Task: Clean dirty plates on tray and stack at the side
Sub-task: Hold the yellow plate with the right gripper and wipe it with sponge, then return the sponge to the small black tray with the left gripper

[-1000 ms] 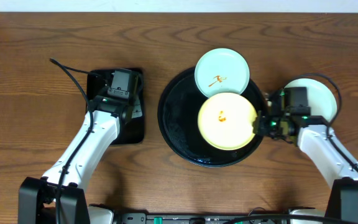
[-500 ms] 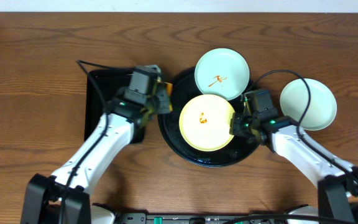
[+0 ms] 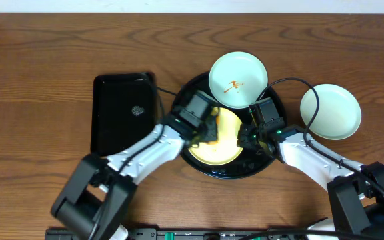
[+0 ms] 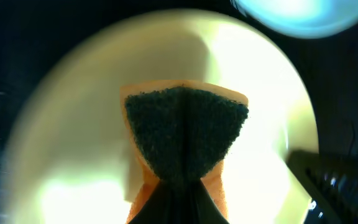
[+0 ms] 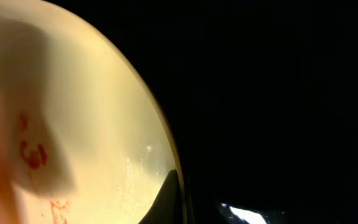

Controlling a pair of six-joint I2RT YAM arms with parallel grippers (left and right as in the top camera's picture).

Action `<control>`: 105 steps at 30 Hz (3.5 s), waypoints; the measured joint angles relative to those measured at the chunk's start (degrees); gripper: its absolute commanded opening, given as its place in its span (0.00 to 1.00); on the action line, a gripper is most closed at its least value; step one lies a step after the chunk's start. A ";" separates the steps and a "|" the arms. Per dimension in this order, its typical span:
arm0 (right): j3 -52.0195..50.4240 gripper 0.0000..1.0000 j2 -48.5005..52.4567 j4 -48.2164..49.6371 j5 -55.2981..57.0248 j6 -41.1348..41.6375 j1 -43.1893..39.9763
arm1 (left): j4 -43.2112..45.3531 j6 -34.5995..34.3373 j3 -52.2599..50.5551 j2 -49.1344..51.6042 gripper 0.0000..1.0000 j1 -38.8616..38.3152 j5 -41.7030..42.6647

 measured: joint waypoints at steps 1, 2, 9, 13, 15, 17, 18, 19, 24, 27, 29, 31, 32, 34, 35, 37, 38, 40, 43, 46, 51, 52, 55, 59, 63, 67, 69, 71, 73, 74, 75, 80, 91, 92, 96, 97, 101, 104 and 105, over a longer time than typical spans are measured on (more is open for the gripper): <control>0.00 0.01 0.00 0.00 -0.04 0.07 0.00 | 0.00 -0.63 0.00 0.44 0.08 -0.96 0.04; 0.00 0.01 0.00 0.00 -0.02 0.17 0.00 | 0.00 -1.33 0.00 0.85 0.08 -1.86 0.07; 0.00 0.01 0.00 0.00 -0.04 0.22 0.00 | 0.13 -5.64 0.00 1.99 0.08 -5.09 -0.22; 0.00 0.01 0.00 0.00 -0.09 0.22 0.00 | -0.52 -6.34 0.00 1.99 0.08 -5.18 -4.50; 0.00 0.01 0.00 0.00 -0.11 0.24 0.00 | -0.55 -6.56 0.00 2.01 0.08 -5.25 -8.22; 0.00 0.01 0.00 0.00 -0.13 0.24 0.00 | -0.35 -6.84 0.00 2.25 0.08 -5.18 -12.55; 0.00 0.01 0.00 0.00 -0.13 0.24 0.00 | -0.15 -6.95 0.00 2.51 0.08 -5.05 -14.47; 0.00 0.01 0.00 0.00 -0.15 0.24 0.00 | 0.15 -6.95 0.00 2.84 0.08 -4.83 -16.06; 0.00 0.01 0.00 0.00 -0.48 0.42 0.00 | 1.55 -5.31 0.00 3.50 0.08 -2.60 -18.25; 0.00 0.01 0.00 0.02 -0.50 0.46 0.04 | 1.75 -3.65 0.02 3.50 0.08 -2.08 -14.60; 0.00 0.01 0.00 -0.02 -0.26 0.46 0.09 | 1.79 -2.29 0.07 3.50 0.08 -1.92 -9.22; 0.00 0.01 0.00 -0.02 0.07 0.44 0.09 | 1.62 -0.63 0.13 3.50 0.08 -2.29 -3.48; 0.00 0.01 0.00 -0.02 0.13 0.46 0.09 | 1.49 0.42 0.13 3.50 0.08 -2.73 -1.25; 0.00 0.01 0.00 -0.02 0.15 0.44 0.09 | 1.44 2.08 0.13 3.50 0.08 -3.89 2.23; 0.00 0.01 0.00 -0.02 0.13 0.44 0.09 | 1.53 2.89 0.13 3.50 0.08 -4.48 3.61; 0.00 0.01 0.00 -0.02 0.15 0.44 0.09 | 1.64 4.13 0.13 3.50 0.08 -5.46 5.25; 0.00 0.01 0.00 -0.02 0.13 0.44 0.09 | 1.64 4.61 0.13 3.50 0.08 -5.73 5.33; 0.00 0.01 0.00 -0.04 0.13 0.44 0.09 | 1.57 4.94 0.13 3.50 0.08 -5.68 4.11; 0.00 0.01 0.00 0.00 0.04 0.46 0.28 | 1.64 4.37 0.13 3.50 0.08 -5.25 -0.33; 0.00 0.01 0.02 -0.02 -0.33 0.59 0.37 | 1.86 3.13 0.13 3.50 0.08 -3.30 -5.84; 0.00 0.01 0.02 0.00 -0.39 0.63 0.37 | 1.95 2.47 0.13 3.50 0.08 2.60 -11.10; 0.00 0.01 0.02 0.00 -0.48 0.66 0.37 | 1.86 2.54 0.13 3.48 0.08 3.58 -11.50; 0.00 0.01 0.02 0.04 -0.76 0.72 0.37 | 1.57 3.65 0.13 2.67 0.08 5.38 -11.56; 0.00 0.01 0.02 0.46 -0.52 0.50 0.37 | 0.57 4.50 0.13 -2.01 0.08 6.69 -11.41; 0.00 0.01 0.02 0.74 -0.31 -1.38 0.37 | -3.13 4.90 0.13 -9.99 0.08 8.81 -11.61; 0.02 0.01 -0.72 0.79 1.16 -4.22 0.37 | -7.19 4.92 0.13 -14.88 0.08 12.46 -11.58; 0.02 0.01 -2.21 0.72 2.36 -6.01 0.37 | -8.98 4.92 0.13 -15.04 0.08 15.58 -11.63; 0.09 0.01 -4.83 0.70 4.28 -8.07 0.37 | -10.51 5.14 0.13 -14.53 0.08 19.23 -11.54; 0.17 0.01 -7.30 0.81 5.77 -9.90 0.37 | -10.67 6.36 0.13 -14.21 0.08 21.79 -11.34; 0.28 0.01 -8.59 0.83 6.58 -10.95 0.37 | -10.58 7.37 0.13 -13.99 0.08 23.30 -10.93; 0.39 0.01 -9.79 0.87 7.41 -11.98 0.37 | -10.49 8.68 0.13 -13.68 0.08 25.00 -10.47; 0.48 0.01 -15.10 1.18 13.38 -18.60 0.37 | -8.59 14.64 0.13 -10.32 0.07 31.87 -7.30; 0.48 0.01 -19.52 6.51 33.66 -38.75 0.37 | -4.59 25.00 0.13 0.59 0.08 44.04 11.54; 0.48 0.01 -19.63 7.21 35.04 -40.02 0.37 | -4.59 25.81 0.11 1.22 0.08 44.89 13.18; 0.50 0.01 -19.65 8.74 37.79 -42.71 0.37 | -4.59 27.19 0.11 3.52 0.08 47.80 15.85; 0.50 0.01 -19.65 8.81 38.14 -43.06 0.37 | -4.61 27.10 0.13 4.09 0.08 48.46 15.69; 0.50 0.01 -19.65 8.92 39.08 -44.11 0.92 | -5.35 22.80 0.13 4.76 0.07 49.48 13.07; 0.50 0.01 -19.65 9.07 39.17 -44.33 1.11 | -5.33 20.92 0.13 4.76 0.07 48.94 13.66; 0.50 0.01 -19.67 9.05 39.19 -44.35 1.11 | -5.35 21.05 0.13 4.76 0.07 48.65 14.71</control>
